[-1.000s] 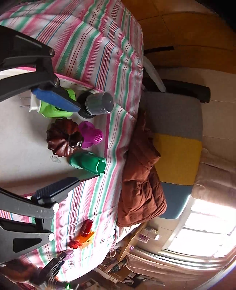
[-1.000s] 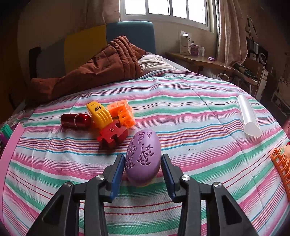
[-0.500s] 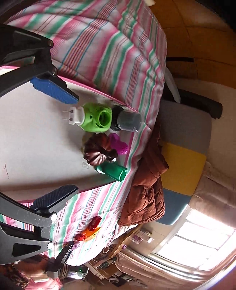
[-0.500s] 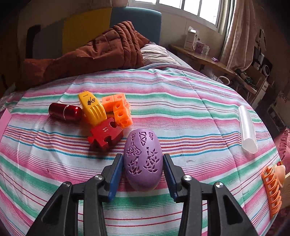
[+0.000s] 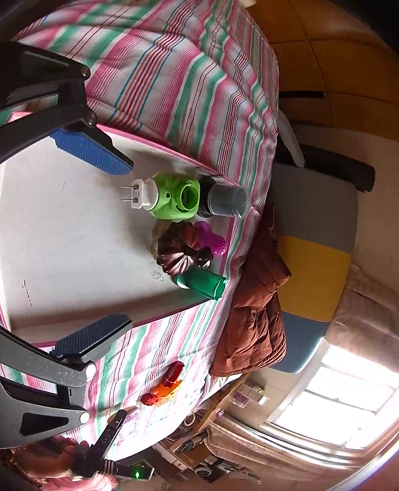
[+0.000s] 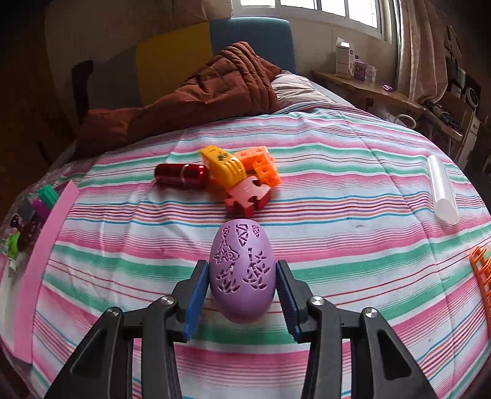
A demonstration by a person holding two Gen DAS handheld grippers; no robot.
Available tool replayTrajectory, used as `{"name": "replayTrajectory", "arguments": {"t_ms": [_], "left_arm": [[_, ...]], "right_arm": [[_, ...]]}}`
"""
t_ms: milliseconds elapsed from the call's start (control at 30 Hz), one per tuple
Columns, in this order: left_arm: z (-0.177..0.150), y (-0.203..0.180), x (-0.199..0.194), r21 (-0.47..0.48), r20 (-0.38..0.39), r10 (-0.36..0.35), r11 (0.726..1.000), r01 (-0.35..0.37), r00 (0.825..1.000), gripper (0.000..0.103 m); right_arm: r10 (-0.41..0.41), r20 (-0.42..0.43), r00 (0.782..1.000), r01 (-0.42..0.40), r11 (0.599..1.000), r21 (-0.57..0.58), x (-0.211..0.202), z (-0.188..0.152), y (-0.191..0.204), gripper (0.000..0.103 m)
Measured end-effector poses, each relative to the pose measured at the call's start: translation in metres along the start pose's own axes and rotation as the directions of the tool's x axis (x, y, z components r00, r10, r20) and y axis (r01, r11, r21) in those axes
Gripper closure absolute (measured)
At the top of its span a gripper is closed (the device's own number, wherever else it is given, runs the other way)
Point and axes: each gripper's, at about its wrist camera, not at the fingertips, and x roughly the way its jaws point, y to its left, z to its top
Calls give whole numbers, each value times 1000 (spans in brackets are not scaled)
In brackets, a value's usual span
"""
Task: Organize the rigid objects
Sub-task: 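Carry the purple soap into the tray beside the brown object and open the right tool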
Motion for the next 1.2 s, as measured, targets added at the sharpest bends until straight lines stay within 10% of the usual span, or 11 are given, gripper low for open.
{"name": "replayTrajectory", "arguments": {"t_ms": [600,867,1200], "left_arm": [[-7,19,-8,-30,15,38,999,-38,999,10],[-9,36,-15,-68,28,51,996,-49,998,10],[-8,45,-15,-97,18,76,992,-74,997,10]], "right_arm": [[384,-82,920,-390,918,-73,-25,1,178,59],[391,-131,911,-406,906,-121,-10,1,238,59],[235,-89,968,-249,943,-222,7,4,280,59]]}}
